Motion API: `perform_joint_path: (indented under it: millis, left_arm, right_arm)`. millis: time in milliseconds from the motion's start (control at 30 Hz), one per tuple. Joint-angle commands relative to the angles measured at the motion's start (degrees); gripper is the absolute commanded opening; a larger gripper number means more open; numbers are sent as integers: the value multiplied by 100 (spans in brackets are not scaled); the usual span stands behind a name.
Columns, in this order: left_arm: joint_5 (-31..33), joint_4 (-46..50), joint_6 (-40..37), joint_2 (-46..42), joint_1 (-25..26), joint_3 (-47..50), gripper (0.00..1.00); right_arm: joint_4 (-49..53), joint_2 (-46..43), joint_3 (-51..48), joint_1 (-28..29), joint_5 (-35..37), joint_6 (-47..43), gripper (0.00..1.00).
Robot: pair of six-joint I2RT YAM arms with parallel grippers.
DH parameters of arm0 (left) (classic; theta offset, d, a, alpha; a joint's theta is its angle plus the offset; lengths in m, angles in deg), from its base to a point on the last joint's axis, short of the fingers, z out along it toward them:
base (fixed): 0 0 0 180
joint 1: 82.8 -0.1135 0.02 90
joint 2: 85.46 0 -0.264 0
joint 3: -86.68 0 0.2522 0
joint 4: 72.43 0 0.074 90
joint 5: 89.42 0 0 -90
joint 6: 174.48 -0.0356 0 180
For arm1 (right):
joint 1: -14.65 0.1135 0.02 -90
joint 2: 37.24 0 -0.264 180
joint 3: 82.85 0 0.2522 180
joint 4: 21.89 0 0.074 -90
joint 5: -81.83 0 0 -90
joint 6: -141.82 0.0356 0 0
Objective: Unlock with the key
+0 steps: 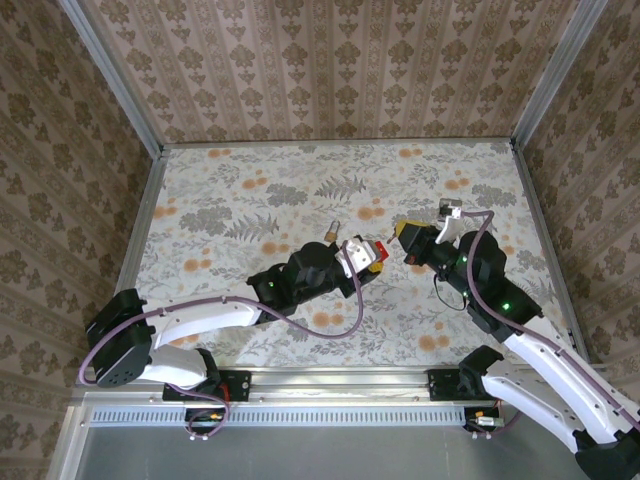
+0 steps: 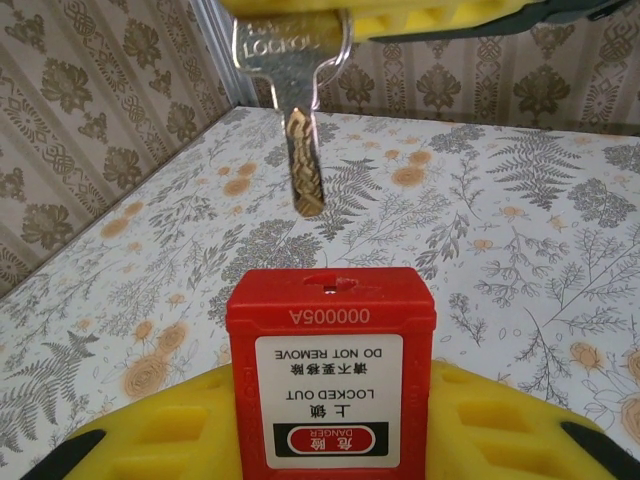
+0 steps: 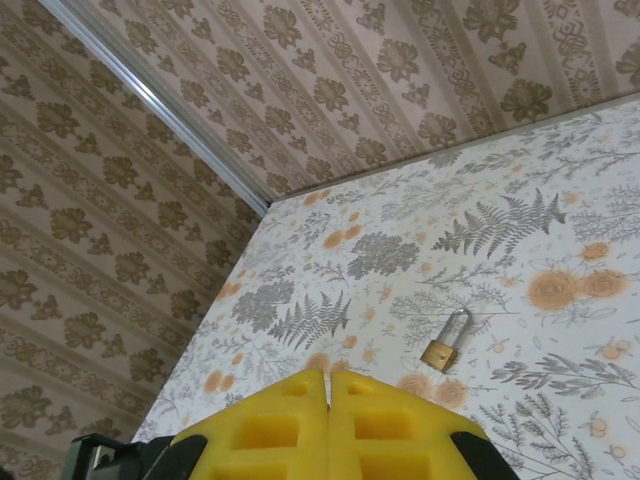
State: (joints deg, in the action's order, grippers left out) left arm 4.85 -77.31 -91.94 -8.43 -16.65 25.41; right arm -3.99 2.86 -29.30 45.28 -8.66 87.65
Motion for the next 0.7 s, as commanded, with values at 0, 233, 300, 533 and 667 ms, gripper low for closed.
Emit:
perform_joint_path:
  millis: [0, 233, 300, 533, 667]
  left_arm:
    - [-60, -225, 87, -5, -58, -66, 34]
    - [-93, -198, 94, -4, -58, -126, 34]
    - [-93, -185, 93, -12, -54, -136, 34]
    - [-67, -190, 84, 3, -58, -135, 34]
    - [-69, -188, 83, 21, -58, -154, 34]
  right_arm:
    - [-13, -112, -4, -13, -120, 172, 0]
    - [-245, 45, -162, -5, -250, 358, 0]
    - [-316, 90, -169, -5, -291, 371, 0]
    - [-346, 149, -221, 22, -338, 407, 0]
    - [-337, 141, -252, 30, -355, 433, 0]
